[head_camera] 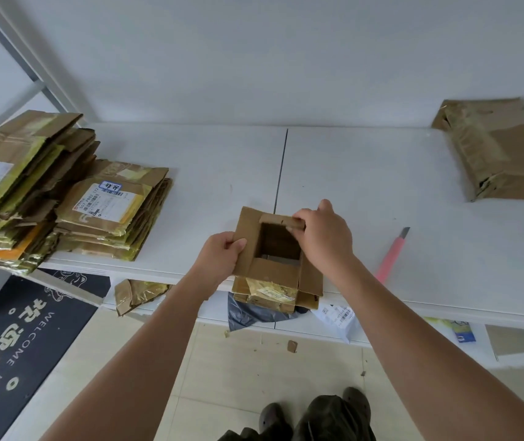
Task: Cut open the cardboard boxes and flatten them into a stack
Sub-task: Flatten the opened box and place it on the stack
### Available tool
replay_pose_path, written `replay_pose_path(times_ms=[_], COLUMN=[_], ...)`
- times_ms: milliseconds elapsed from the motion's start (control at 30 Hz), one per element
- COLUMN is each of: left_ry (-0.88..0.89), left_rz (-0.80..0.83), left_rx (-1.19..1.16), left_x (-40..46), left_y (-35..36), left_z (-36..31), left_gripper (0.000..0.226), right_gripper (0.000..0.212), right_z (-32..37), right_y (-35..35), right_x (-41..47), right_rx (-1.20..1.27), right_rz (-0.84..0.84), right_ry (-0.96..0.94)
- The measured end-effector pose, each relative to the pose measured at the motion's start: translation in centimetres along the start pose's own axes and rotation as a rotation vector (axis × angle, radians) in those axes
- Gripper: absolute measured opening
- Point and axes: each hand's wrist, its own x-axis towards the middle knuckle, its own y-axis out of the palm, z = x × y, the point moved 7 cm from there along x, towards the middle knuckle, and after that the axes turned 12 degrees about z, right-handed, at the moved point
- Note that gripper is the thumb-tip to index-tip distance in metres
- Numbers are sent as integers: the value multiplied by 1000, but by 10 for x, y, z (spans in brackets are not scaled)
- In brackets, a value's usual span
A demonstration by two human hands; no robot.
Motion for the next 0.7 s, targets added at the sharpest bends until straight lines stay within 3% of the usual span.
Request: replay_pose_path(times_ms=[100, 200, 233, 300, 367, 467, 533, 700], left_ry=[54, 132, 163, 235, 242, 183, 187, 145], left_rz=[-47, -215, -283, -359, -396, -366, -361, -475], left_rx=[89, 135, 127, 69, 74, 51, 44, 51], left_x=[-3, -8, -12, -14, -15, -11, -7, -4], left_y=[-7, -26, -34, -44, -46, -36, -28, -23], left_z=[-10, -34, -43, -56, -62, -61, -61, -58], left_gripper=[27, 17, 23, 59, 88, 103, 100, 66], right_gripper=[35, 41, 40, 40, 40, 28, 21, 18], right_z=[-7, -22, -24, -25, -23, -13, -6, -9], right_y=[-7, -17, -20, -31, -43, -56, -54, -32], right_x=[9, 10, 7, 0, -6, -15, -20, -32], right_rx=[75, 435, 597, 789, 839, 811, 805, 870], right_rz=[40, 103, 98, 20, -108, -228, -223, -132], right_ry=[13, 59, 81, 102, 91, 30, -40, -104])
